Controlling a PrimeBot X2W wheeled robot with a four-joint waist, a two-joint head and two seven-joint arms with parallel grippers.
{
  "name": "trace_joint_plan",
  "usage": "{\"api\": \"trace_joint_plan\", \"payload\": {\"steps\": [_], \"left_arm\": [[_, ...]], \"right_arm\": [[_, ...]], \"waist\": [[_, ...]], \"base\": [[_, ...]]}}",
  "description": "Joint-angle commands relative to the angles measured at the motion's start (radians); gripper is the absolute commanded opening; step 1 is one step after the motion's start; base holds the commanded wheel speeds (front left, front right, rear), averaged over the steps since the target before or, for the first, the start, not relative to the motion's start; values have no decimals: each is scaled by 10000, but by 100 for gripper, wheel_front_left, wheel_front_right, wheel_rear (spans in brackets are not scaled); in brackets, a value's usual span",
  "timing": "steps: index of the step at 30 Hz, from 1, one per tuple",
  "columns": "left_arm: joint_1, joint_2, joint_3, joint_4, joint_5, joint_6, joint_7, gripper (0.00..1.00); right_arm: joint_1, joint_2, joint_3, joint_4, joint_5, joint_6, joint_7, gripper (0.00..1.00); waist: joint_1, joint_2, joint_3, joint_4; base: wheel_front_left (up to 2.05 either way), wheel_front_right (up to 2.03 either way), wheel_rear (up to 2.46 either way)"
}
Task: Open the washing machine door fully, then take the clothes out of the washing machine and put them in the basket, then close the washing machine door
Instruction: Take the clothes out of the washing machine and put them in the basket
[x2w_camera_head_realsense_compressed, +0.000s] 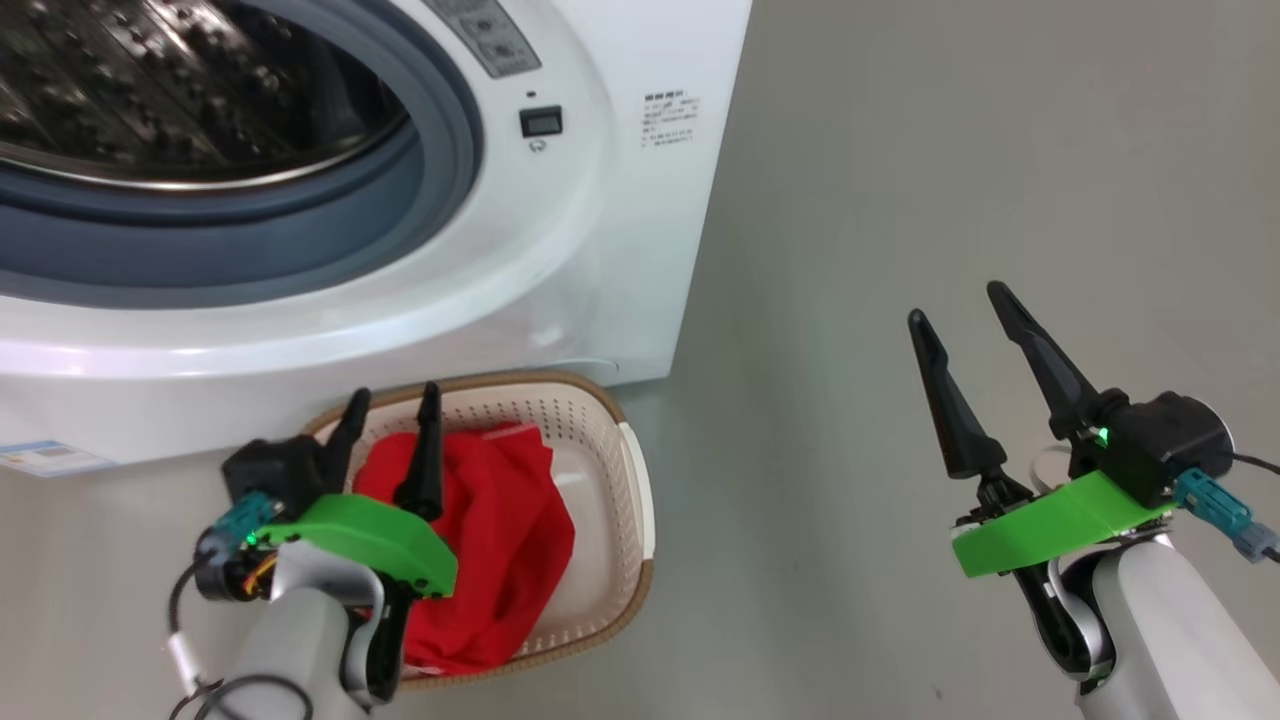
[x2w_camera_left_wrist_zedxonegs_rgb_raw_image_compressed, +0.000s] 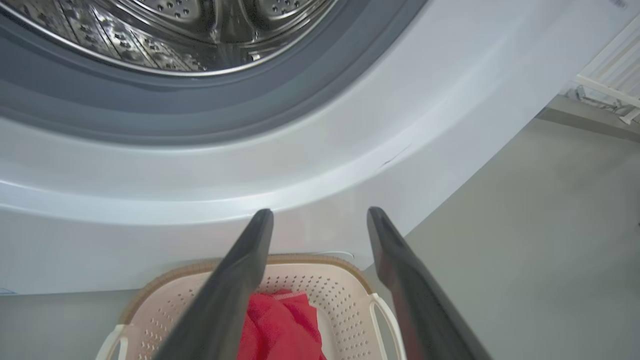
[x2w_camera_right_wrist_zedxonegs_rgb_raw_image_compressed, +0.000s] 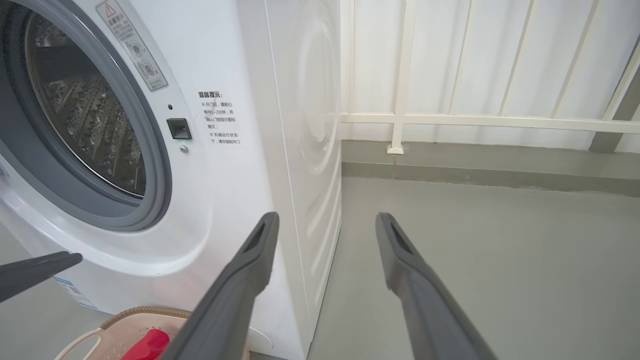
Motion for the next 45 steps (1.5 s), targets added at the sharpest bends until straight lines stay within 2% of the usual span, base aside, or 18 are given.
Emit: {"api": "trace_joint_plan", "payload": {"steps": [1,8,12,21,35,45], "left_arm": [[304,230,416,-548,160,79,-126,100],[1583,168,1640,-3508,940,98,-127,100],[2236,146,2280,-4441,1347,72,-127,100],[3348,162,3078,-5169,1827,78,-127,100],[4861,128,3562,-5831,1973,-39,-127,100],[5379,111,3614,-6071,1991,-3,-128,100]], "right_arm": [[167,22,87,-190,-74,33,-65,100],[235,184,-105,-81,-315,33,-65,100],[253,252,-126,-17,-372,33,-65,100],[479,402,-233,33,-531,33,-65,100],[1207,544,-362,83,-694,33,-65,100],[1484,457,-323,-110,-680,33,-65,100]], "waist": [[0,-1,-349,184],[0,-1,-824,279],[0,-1,-1088,246],[0,-1,-1784,72],[0,-1,-3062,-199],[0,-1,-3306,-309]], "base": [[0,0,0],[0,0,0],[0,0,0],[0,0,0],[0,0,0],[0,0,0]]}}
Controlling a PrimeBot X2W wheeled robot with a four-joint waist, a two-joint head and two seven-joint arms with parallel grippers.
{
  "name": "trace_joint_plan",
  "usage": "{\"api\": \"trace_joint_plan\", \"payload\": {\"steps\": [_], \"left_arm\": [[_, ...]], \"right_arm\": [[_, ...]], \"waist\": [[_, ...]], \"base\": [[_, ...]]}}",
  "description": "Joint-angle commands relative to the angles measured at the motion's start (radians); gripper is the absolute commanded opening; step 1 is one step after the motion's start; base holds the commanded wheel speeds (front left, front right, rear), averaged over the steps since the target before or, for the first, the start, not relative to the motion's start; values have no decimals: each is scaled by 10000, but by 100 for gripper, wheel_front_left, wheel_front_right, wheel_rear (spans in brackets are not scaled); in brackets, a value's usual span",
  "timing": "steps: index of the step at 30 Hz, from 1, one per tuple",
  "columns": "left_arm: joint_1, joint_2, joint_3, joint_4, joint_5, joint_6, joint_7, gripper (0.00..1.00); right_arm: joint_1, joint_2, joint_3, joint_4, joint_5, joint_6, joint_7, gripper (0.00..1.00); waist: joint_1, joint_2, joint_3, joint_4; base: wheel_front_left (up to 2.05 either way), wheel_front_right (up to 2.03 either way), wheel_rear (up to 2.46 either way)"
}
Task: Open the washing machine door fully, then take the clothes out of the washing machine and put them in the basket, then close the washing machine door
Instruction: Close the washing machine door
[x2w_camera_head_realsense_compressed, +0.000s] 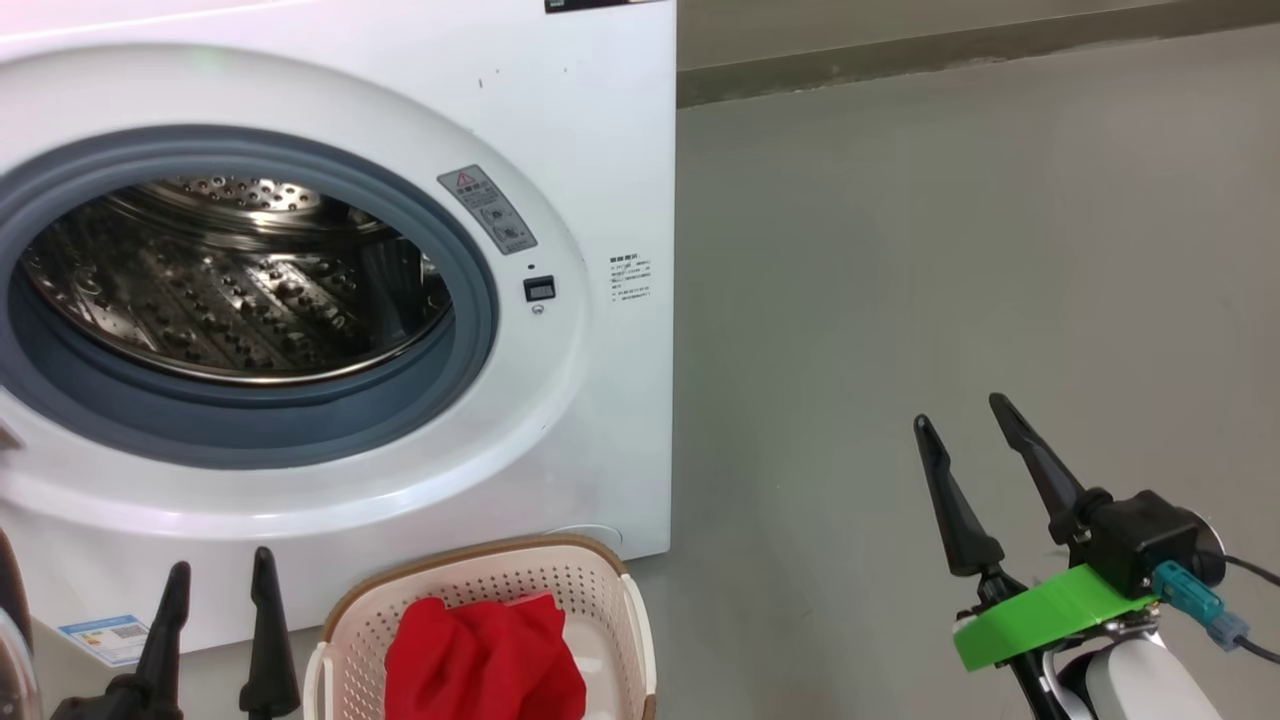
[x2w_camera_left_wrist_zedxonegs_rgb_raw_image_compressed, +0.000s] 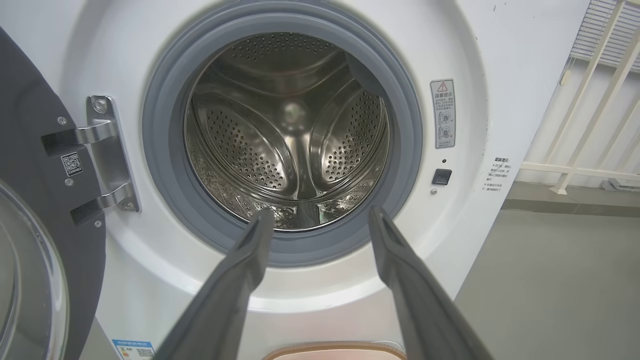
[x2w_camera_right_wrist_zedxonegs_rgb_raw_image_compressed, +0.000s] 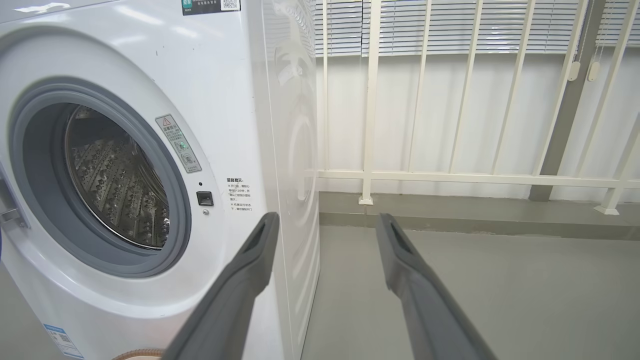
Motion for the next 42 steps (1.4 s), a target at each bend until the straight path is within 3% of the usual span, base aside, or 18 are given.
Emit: {"api": "trace_joint_plan", "payload": {"steps": [1,20,42], "left_arm": [[-16,122,312,-317,117,-19,-120,100],[93,149,128,-385,279,48,-90,100],[2,221,40,-660,124,-50,-114,100]], "right_arm": [[-17,-79,225,-311,-56,33,-65,100],[90,-234,279,-408,10,33,-65,100],[112,-311,323,-366,0,33,-65,100]], "waist": [[0,-1,-21,3],[0,-1,10,60],[0,-1,-22,154]], "base": [[0,0,0],[-11,11,0],[-148,148,0]]}}
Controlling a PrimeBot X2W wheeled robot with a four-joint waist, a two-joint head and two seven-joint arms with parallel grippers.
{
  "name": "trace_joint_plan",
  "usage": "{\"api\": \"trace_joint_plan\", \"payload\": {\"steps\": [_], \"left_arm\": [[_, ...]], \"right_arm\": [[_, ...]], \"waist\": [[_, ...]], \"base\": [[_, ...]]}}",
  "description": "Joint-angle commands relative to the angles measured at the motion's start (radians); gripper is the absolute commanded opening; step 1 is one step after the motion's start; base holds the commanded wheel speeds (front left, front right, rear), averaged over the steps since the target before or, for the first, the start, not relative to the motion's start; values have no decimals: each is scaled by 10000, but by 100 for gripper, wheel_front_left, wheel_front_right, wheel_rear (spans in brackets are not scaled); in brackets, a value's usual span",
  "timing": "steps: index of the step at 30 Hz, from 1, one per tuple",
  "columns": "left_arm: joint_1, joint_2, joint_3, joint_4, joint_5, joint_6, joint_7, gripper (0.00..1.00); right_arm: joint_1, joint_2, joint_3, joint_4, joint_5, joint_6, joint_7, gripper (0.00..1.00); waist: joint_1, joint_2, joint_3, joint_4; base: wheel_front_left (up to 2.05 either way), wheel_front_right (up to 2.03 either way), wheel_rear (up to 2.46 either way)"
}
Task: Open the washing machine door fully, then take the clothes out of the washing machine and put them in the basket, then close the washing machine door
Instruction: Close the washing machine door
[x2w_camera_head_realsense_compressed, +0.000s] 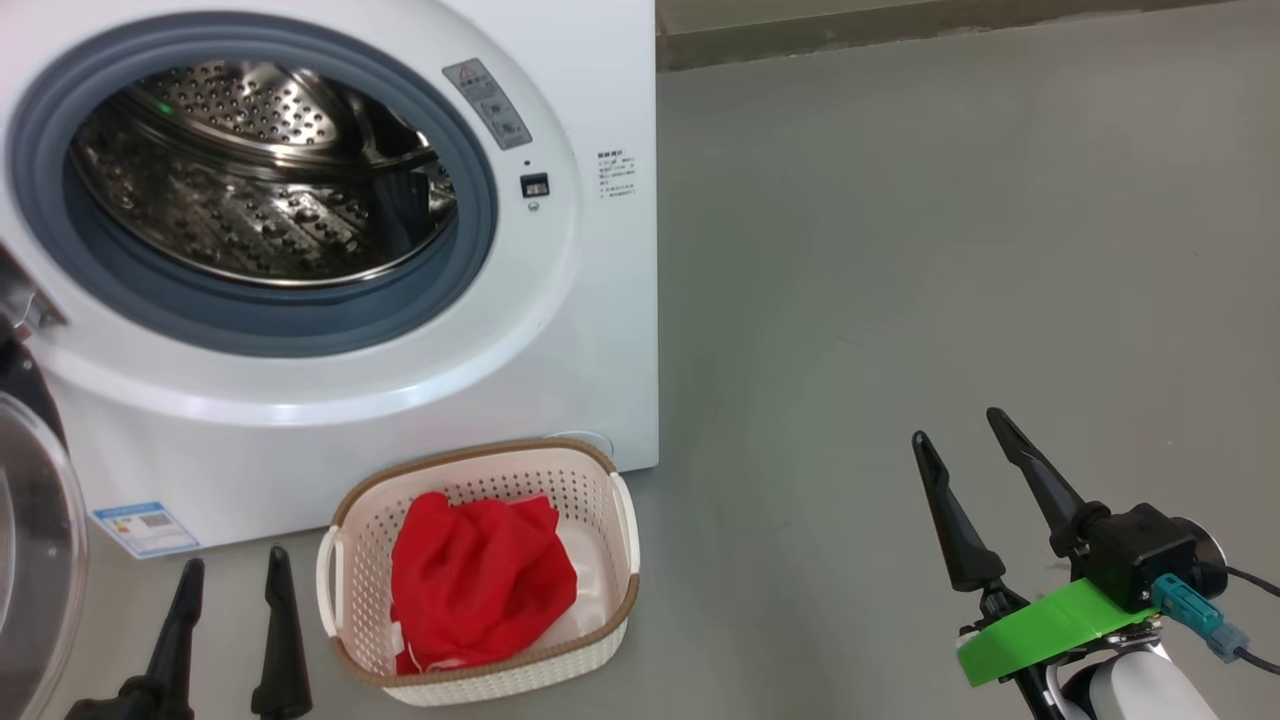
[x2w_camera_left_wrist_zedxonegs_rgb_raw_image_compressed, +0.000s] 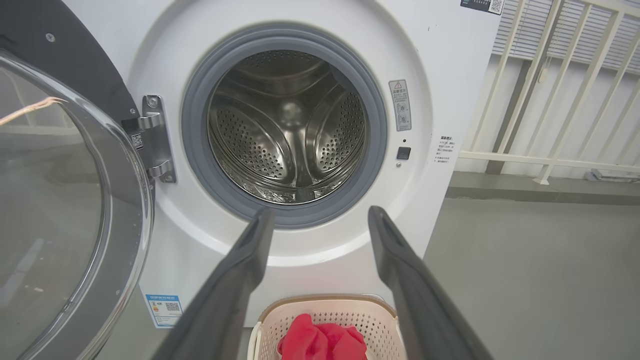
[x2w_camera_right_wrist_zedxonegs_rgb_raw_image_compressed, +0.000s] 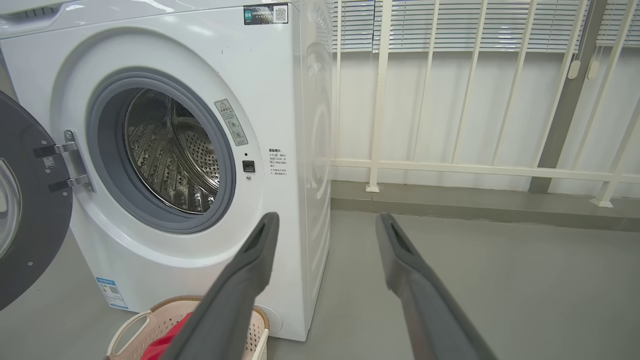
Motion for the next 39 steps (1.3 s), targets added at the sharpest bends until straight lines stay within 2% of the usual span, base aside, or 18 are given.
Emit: {"api": "trace_joint_plan", "payload": {"steps": [1,20,27,39], "left_arm": [[-187,178,272,-334,-93,-87,-117,100],[-154,166,273,-612,-20,89,-121,100],[-117,126,205,-848,68,296,-121,100],[-8,87,77,-1387,53,732,-24,100]], "right_arm": [[-176,-114,164,-227,-11,33,-65,100],[-161,-127,171,-237,20,33,-65,100],[-148,-142,197,-294,10,33,-65,100],[-328,-126,514,-400,60,33,-65,100]], "waist": [[0,0,-4,17],[0,0,92,235],[0,0,86,639],[0,0,156,1790]], "base": [[-69,69,0],[-7,7,0],[0,0,0],[0,0,0]]}}
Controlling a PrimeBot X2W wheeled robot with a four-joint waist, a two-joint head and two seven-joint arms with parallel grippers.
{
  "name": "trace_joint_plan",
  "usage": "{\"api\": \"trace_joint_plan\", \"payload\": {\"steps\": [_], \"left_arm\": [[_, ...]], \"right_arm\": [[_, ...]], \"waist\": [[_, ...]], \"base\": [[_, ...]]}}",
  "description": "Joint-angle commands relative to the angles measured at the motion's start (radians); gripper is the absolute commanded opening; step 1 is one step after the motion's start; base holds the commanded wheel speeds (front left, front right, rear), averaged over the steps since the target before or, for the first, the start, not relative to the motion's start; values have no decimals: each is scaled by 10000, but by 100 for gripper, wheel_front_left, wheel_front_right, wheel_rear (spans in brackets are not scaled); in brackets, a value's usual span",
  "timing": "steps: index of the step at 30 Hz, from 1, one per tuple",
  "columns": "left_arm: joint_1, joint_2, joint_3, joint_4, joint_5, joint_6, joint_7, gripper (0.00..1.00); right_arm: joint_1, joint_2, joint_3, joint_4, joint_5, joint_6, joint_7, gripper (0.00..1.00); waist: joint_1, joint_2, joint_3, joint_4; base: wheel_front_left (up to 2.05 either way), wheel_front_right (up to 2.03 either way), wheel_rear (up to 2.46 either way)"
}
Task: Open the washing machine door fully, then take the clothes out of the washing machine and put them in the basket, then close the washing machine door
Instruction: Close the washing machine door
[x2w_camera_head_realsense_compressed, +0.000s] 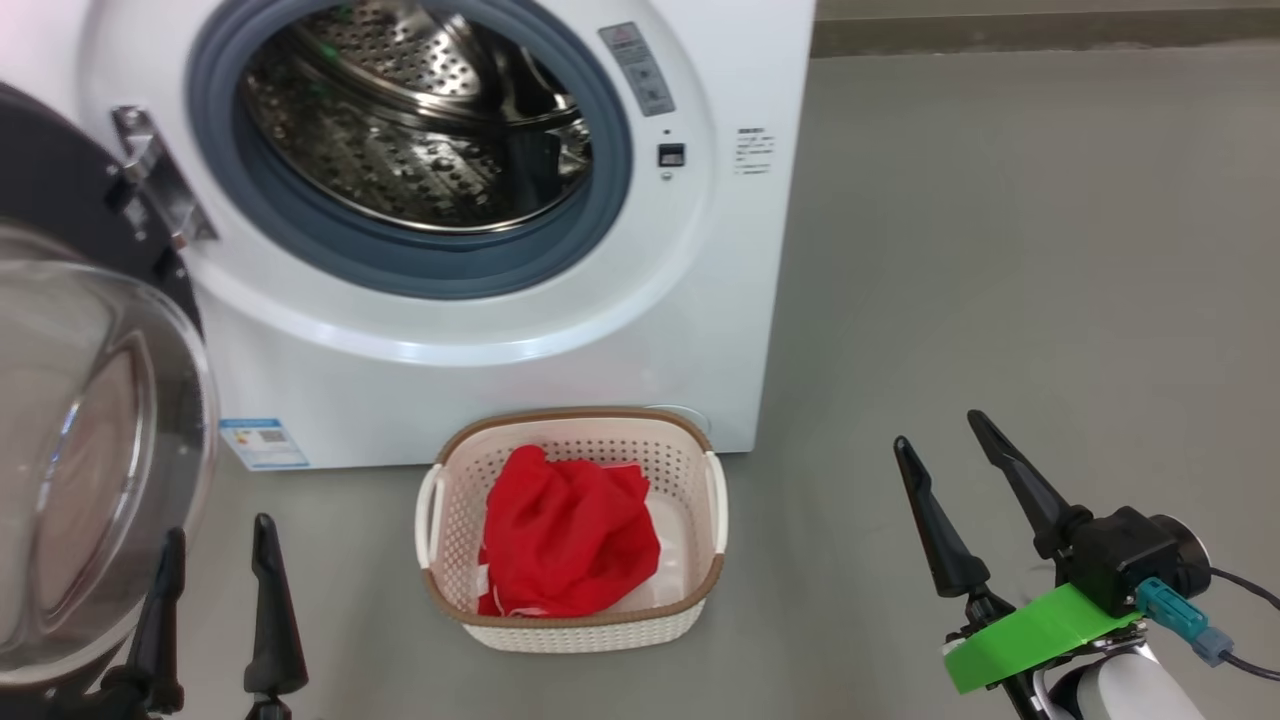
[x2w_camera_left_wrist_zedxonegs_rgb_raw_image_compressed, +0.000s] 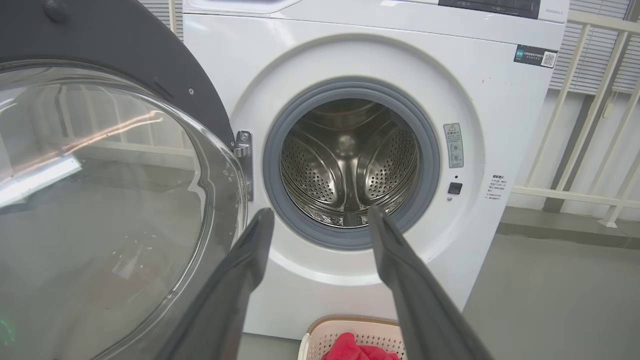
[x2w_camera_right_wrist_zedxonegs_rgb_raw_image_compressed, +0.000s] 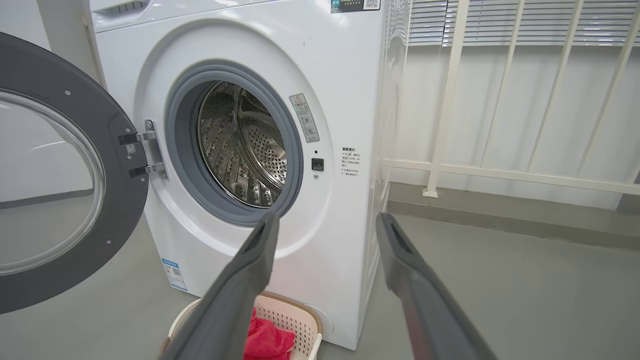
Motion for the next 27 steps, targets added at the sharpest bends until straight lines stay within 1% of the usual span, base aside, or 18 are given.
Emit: {"api": "trace_joint_plan", "payload": {"steps": [1,13,27], "left_arm": [[-6,97,280,-360,97,105,6,100],[171,116,321,-1055,142,503,348,100],[296,144,371,-1244,170,772,170,100]], "right_arm": [[-351,-60,277,-295,61,33,-65,100],[-675,-51,607,-438,152,33,-65,100],[-952,-31,946,-461,150,33,-65,100]], "waist": [[0,0,35,372],[0,0,198,1470],[0,0,259,2462]], "base": [[0,0,0],[0,0,0],[0,0,0]]}}
